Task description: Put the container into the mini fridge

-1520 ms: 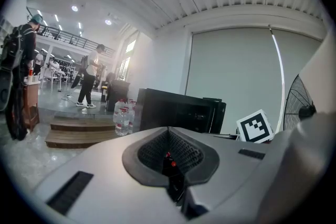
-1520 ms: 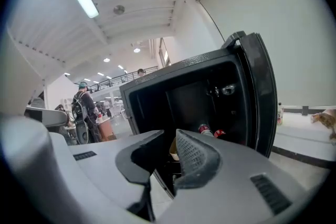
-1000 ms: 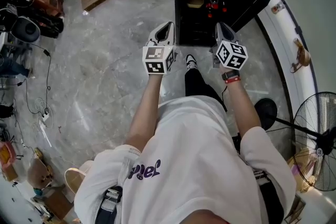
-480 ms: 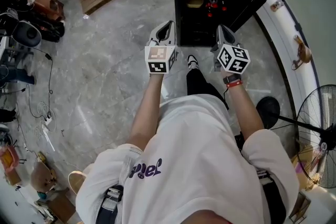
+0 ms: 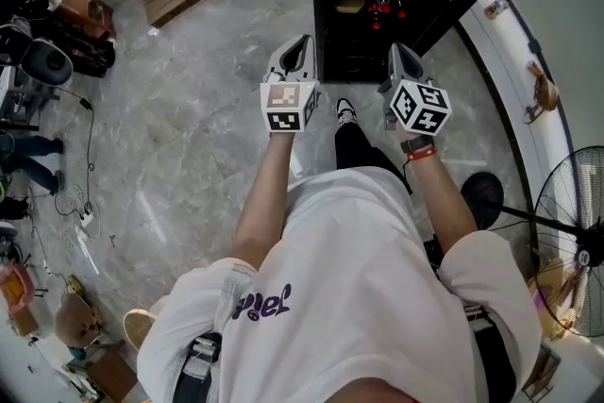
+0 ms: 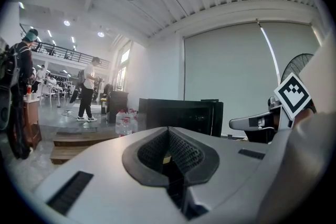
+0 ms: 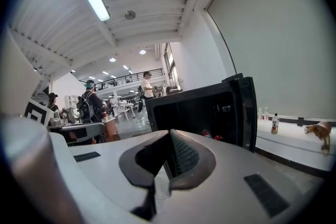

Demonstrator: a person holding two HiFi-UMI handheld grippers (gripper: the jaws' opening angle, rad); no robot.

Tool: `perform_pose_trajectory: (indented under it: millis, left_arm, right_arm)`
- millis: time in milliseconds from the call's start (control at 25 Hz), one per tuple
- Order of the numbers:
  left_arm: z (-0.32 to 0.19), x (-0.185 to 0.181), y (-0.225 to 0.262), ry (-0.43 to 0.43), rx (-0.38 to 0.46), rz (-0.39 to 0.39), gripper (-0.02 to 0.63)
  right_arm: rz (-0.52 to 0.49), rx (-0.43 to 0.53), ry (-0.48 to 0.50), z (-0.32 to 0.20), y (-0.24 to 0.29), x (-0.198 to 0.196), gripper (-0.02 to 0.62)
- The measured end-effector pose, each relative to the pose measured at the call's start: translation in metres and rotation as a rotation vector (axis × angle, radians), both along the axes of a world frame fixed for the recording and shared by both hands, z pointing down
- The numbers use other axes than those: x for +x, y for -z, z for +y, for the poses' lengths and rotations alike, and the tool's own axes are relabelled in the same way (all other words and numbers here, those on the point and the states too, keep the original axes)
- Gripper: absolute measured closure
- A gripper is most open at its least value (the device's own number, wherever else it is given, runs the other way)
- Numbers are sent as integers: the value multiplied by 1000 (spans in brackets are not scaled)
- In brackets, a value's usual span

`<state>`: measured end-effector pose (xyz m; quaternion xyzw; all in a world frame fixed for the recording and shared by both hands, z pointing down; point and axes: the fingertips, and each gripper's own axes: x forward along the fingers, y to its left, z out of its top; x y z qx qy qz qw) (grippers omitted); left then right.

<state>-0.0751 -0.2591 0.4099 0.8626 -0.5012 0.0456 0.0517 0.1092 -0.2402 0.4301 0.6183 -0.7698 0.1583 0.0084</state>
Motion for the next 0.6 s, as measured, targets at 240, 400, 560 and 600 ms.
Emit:
perform_pose_trajectory:
  millis: [240,400,560,600]
  left_arm:
    - [4,-4,1,5,-1,4,588]
    - [3,-4,-3,9,-1,4,588]
    - [3,-7,-1,15,0,9,588]
    - [2,-7,-1,17,-1,10,588]
  right_arm:
    - [7,1,-30,6,4,3,581]
    - [13,6,-40,3,5,9,581]
    - [25,1,-41,4,5,12,581]
    - [29,-2,-39,4,4,12,581]
